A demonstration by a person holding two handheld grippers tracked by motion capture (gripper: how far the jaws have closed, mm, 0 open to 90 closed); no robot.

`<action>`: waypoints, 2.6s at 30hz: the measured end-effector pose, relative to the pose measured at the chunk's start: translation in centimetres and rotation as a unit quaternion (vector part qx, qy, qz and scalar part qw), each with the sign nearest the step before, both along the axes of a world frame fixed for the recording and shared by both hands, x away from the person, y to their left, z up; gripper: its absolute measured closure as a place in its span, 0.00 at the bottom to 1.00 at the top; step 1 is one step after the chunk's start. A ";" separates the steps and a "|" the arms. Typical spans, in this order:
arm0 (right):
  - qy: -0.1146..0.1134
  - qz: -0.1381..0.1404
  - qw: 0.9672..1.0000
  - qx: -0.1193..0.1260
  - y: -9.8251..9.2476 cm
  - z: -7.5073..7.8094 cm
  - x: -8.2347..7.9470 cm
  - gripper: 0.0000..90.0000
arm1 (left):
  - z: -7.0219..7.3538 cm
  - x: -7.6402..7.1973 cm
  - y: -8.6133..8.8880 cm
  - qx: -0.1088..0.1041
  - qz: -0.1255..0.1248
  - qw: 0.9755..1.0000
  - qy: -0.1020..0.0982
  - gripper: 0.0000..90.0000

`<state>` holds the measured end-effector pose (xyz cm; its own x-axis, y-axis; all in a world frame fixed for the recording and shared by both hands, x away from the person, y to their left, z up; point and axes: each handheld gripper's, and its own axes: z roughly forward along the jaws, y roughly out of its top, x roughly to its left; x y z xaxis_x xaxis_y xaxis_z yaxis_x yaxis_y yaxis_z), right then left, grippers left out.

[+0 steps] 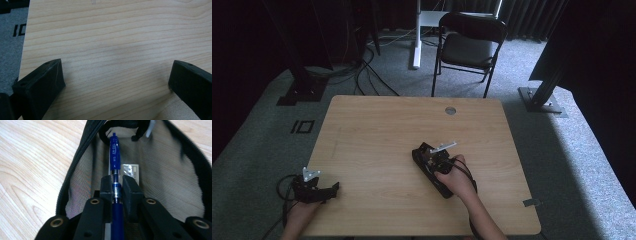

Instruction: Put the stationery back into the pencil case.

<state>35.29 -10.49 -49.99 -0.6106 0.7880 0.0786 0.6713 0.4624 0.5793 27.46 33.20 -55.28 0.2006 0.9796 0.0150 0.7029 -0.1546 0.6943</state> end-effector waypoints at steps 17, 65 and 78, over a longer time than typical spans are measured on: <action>0.007 0.005 1.000 0.014 0.0 0.2 0.1 0.83 | 0.0 0.0 0.0 0.000 0.000 1.000 0.000 0.00; -0.143 -0.068 0.979 0.128 -4.8 4.0 0.6 0.31 | 0.0 0.0 0.0 0.000 0.000 1.000 0.000 0.00; -0.152 -0.094 0.977 0.120 -6.4 3.6 0.6 0.26 | 0.0 0.0 0.0 0.000 0.000 1.000 0.000 0.00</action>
